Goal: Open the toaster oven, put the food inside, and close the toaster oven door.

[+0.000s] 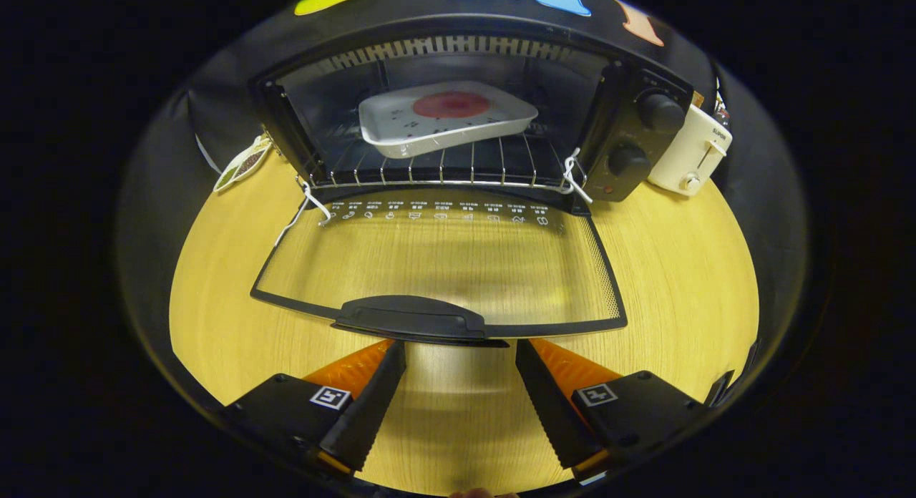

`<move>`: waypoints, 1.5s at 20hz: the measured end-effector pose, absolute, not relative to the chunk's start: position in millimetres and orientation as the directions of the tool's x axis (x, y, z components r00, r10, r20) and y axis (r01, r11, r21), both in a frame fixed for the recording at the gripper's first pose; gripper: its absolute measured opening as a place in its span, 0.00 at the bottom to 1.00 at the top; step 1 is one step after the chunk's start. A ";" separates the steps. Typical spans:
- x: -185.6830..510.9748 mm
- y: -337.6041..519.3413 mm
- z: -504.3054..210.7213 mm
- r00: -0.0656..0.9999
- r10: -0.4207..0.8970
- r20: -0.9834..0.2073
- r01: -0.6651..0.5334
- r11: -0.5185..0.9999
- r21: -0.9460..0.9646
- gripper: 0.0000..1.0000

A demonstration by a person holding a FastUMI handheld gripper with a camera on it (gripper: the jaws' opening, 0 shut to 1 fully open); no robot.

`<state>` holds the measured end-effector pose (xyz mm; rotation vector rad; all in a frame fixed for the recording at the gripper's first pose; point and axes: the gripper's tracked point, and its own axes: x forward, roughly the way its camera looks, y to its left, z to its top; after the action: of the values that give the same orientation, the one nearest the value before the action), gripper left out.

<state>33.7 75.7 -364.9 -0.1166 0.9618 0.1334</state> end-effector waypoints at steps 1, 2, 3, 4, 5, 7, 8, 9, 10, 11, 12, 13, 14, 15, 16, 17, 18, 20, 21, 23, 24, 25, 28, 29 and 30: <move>33.1 76.3 -356.7 0.587 0.074 -0.806 -0.171 0.985 -0.034 0.99; 31.5 76.4 -348.9 0.607 0.085 -0.790 -0.170 0.985 -0.025 0.99; 30.6 77.4 -339.1 0.627 0.095 -0.773 -0.162 0.987 -0.010 0.99; 30.1 78.4 -328.5 0.647 0.107 -0.755 -0.149 0.989 0.013 0.99; 32.1 81.0 -316.1 0.670 0.123 -0.732 -0.134 0.990 0.044 0.99; 43.4 89.4 -284.9 0.734 0.164 -0.659 -0.119 0.986 0.113 0.99; 48.4 90.3 -266.6 0.764 0.170 -0.622 -0.111 0.985 0.132 0.99; 55.7 89.7 -249.4 0.789 0.165 -0.592 -0.103 0.985 0.136 0.99; 59.8 87.8 -226.4 0.814 0.161 -0.559 -0.102 0.986 0.136 0.99; 65.1 86.6 -205.1 0.840 0.159 -0.519 -0.106 0.986 0.130 0.99; 68.9 83.3 -186.1 0.866 0.156 -0.476 -0.112 0.987 0.119 0.99; 68.6 79.8 -172.2 0.886 0.151 -0.438 -0.116 0.988 0.106 0.99; 66.1 72.4 -159.2 0.903 0.153 -0.401 -0.122 0.987 0.102 0.99; 62.9 67.2 -145.3 0.919 0.162 -0.361 -0.133 0.986 0.104 0.99; 55.5 61.3 -131.2 0.931 0.172 -0.322 -0.145 0.984 0.105 0.99; 48.3 52.5 -118.1 0.942 0.174 -0.286 -0.150 0.983 0.102 0.98; 40.6 41.4 -106.8 0.953 0.167 -0.252 -0.147 0.985 0.095 0.99; 26.1 16.4 -80.5 0.972 0.144 -0.183 -0.129 0.987 0.092 0.99; 18.8 6.8 -68.5 0.979 0.136 -0.151 -0.122 0.988 0.099 0.98; 6.2 -10.1 -49.8 0.987 0.123 -0.103 -0.113 0.988 0.103 0.98; 0.9 -22.0 -40.5 0.991 0.110 -0.081 -0.102 0.991 0.091 0.98; -3.4 -32.0 -32.8 0.994 0.092 -0.060 -0.088 0.993 0.075 0.98; -24.2 -65.0 -17.4 0.999 0.031 -0.011 -0.031 1.000 0.004 0.98; -32.6 -74.4 -15.4 1.000 0.012 0.003 -0.012 1.000 -0.026 0.98; -39.2 -81.7 -16.7 1.000 -0.001 0.009 0.002 0.998 -0.055 0.98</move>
<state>-39.2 -81.7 -16.7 -0.0551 -0.0093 -0.0014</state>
